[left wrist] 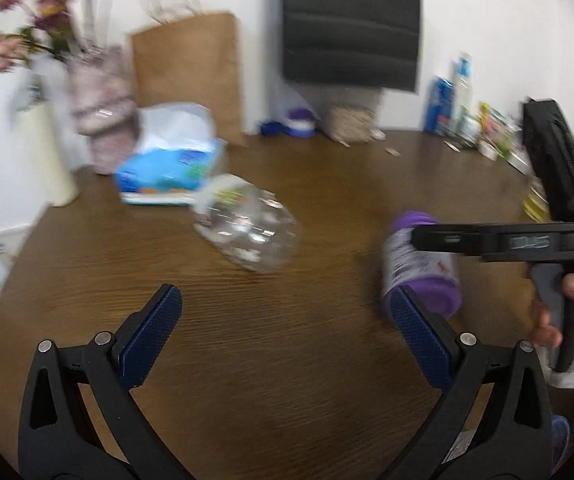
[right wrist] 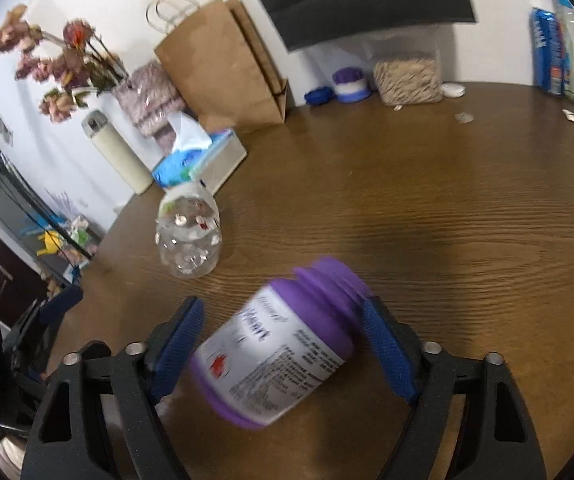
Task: Flip cup upright
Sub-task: 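Lift and rotate the purple bottle with the right gripper while the left gripper grasps it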
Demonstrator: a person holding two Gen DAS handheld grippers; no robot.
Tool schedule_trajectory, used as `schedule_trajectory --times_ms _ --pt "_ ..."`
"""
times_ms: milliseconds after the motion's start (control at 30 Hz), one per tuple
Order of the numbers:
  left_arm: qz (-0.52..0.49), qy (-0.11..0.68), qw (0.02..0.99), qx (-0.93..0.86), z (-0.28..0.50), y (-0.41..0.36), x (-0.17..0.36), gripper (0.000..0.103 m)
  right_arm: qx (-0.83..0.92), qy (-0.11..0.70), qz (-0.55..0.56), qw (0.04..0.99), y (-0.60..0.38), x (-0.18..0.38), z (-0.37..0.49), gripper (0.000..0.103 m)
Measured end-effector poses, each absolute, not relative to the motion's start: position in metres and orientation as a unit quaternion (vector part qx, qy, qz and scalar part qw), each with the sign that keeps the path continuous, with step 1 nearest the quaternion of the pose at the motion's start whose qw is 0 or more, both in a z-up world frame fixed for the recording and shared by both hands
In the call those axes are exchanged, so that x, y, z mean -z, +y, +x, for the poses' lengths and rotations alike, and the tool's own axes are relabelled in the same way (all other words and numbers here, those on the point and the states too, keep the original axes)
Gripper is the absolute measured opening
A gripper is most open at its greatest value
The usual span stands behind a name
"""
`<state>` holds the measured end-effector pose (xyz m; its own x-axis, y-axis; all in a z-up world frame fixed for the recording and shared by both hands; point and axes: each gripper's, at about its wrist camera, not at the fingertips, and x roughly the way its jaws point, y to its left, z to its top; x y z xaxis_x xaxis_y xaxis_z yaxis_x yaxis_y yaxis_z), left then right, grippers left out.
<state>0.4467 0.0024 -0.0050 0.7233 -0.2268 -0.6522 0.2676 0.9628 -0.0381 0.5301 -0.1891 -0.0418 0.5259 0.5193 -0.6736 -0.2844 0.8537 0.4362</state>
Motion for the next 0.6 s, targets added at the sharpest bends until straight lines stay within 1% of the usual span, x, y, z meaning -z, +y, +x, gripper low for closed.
schedule_trajectory --times_ms 67,167,233,300,333,367,400,433,467,500,600 --pt "0.026 0.370 0.911 0.178 0.455 -0.004 0.010 0.103 -0.258 0.425 0.142 0.856 -0.182 0.043 0.533 0.067" --pt "0.001 0.392 0.892 0.227 0.466 -0.014 0.016 0.103 -0.272 0.418 0.118 0.859 -0.168 0.040 0.531 0.063" --pt "-0.008 0.411 0.879 0.241 0.478 -0.023 0.021 0.101 -0.285 0.419 0.123 0.853 -0.165 0.040 0.530 0.056" --pt "-0.017 0.435 0.863 0.256 0.491 -0.031 0.029 0.102 -0.294 0.418 0.135 0.849 -0.166 0.039 0.531 0.051" --pt "-0.038 0.456 0.847 0.269 0.500 -0.034 0.035 0.102 -0.294 0.415 0.143 0.849 -0.168 0.039 0.530 0.050" --pt "-0.062 0.477 0.832 0.276 0.506 -0.034 0.040 0.097 -0.292 0.415 0.145 0.849 -0.170 0.039 0.529 0.050" --pt "-0.082 0.494 0.818 0.283 0.511 -0.034 0.045 0.087 -0.295 0.415 0.145 0.849 -0.170 0.039 0.528 0.050" --pt "-0.098 0.509 0.805 0.289 0.516 -0.035 0.049 0.083 -0.300 0.415 0.145 0.846 -0.170 0.039 0.528 0.050" --pt "-0.097 0.513 0.803 0.289 0.518 -0.040 0.051 0.078 -0.305 0.416 0.148 0.844 -0.170 0.039 0.527 0.050" --pt "-0.087 0.510 0.806 0.287 0.517 -0.043 0.049 0.071 -0.307 0.418 0.149 0.842 -0.171 0.039 0.527 0.050" --pt "-0.091 0.519 0.801 0.283 0.518 -0.052 0.048 0.066 -0.302 0.417 0.152 0.844 -0.176 0.037 0.524 0.051"
